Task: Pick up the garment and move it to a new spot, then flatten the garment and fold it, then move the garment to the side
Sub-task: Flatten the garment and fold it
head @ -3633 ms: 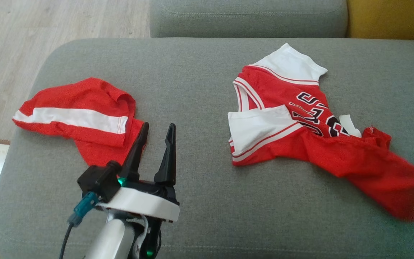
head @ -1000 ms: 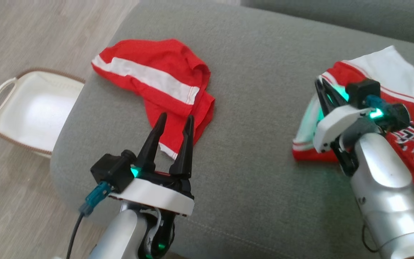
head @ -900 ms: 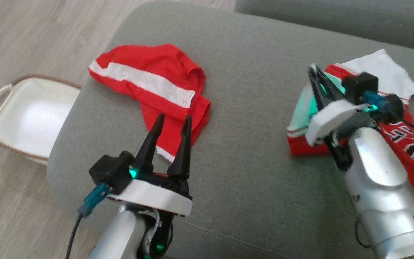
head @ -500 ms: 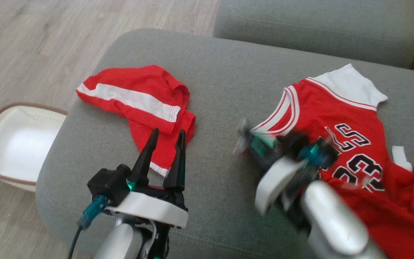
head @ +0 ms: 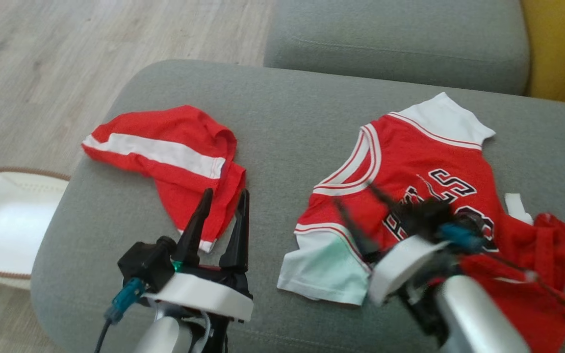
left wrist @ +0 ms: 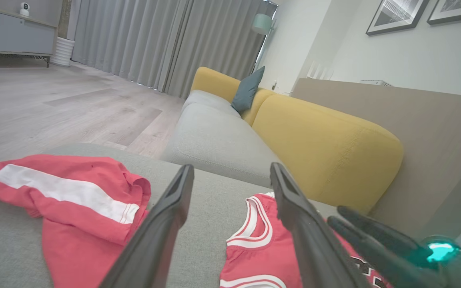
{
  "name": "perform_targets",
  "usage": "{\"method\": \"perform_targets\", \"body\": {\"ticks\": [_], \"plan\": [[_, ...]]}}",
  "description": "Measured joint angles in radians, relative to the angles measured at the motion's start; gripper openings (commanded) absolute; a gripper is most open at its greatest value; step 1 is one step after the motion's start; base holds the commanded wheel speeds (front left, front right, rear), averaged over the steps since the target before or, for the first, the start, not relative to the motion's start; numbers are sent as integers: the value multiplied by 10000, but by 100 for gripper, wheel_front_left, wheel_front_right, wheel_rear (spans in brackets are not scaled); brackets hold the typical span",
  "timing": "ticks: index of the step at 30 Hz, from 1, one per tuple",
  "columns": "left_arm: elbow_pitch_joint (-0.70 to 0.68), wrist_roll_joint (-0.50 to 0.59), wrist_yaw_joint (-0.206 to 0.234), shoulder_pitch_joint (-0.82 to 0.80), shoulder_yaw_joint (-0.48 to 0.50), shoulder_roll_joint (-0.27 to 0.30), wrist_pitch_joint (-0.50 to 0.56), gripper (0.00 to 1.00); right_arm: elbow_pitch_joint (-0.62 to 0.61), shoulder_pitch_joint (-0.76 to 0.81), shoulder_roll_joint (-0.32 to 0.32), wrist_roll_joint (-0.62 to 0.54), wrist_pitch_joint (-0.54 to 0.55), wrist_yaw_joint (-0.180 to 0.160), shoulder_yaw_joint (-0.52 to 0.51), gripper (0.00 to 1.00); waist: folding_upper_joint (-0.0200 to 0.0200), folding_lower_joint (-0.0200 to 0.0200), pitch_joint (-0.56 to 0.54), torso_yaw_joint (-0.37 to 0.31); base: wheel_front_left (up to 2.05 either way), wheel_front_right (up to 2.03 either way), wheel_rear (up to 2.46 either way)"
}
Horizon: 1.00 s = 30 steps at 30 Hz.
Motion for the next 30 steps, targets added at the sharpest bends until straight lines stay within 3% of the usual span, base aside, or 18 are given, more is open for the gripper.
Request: {"method": "perform_targets", "body": {"ticks": [5,11,21,30], "plan": [[-44,-2,0,38,-6,2,0,100,-546,543,17,-598,-6,0,-2025,100,0,0,-50,-327,0,0,0],[-247,-2,4,33,19,0,0,100,-1108,1222,77,-807,-596,0,-3722,100,0,0,21,-643,0,0,0],[-293,-2,-13,-9,59,2,0,100,-1204,1844,192,-627,-1014,0,-4840,100,0,0,404,-1013,0,0,0],[-291,-2,-100,-291,36,0,0,100,10,578,198,-1737,19,0,-6535,100,0,0,1001,-858,0,0,0]]}}
